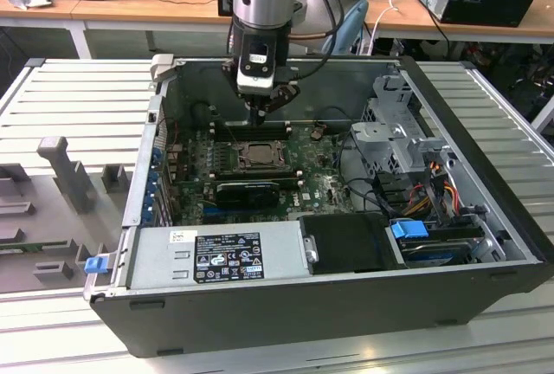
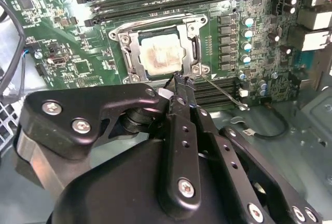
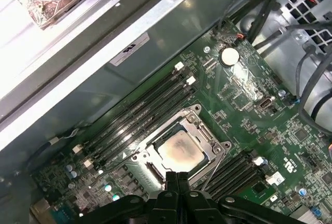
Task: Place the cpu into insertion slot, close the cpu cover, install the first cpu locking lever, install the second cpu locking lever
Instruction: 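Install the first cpu locking lever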
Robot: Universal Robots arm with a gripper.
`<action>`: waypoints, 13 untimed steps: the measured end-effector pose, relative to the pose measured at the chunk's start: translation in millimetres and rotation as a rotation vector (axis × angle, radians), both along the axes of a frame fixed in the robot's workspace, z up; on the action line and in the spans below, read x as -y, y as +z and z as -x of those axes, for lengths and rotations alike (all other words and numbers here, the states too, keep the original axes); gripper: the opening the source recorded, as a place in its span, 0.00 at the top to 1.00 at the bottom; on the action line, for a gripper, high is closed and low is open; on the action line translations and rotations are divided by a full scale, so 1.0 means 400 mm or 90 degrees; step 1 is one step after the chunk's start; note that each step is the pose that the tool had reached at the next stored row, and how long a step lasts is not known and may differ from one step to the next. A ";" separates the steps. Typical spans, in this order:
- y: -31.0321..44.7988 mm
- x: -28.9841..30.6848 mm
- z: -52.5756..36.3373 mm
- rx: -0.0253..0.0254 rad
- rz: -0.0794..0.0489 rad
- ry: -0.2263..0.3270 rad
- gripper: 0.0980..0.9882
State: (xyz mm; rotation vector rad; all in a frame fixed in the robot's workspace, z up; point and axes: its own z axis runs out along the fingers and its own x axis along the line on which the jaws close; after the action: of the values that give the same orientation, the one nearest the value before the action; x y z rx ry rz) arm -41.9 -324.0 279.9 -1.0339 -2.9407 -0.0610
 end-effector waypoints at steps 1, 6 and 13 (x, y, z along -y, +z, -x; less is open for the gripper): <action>0.000 0.000 0.000 0.0000 0.000 0.006 0.99; 0.000 0.000 0.000 0.0000 0.000 0.034 0.99; 0.000 0.000 0.000 0.0000 0.000 0.090 0.99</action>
State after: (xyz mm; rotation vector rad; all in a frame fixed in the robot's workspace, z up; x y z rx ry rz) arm -41.9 -324.0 279.9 -0.8237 -3.0036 -0.0581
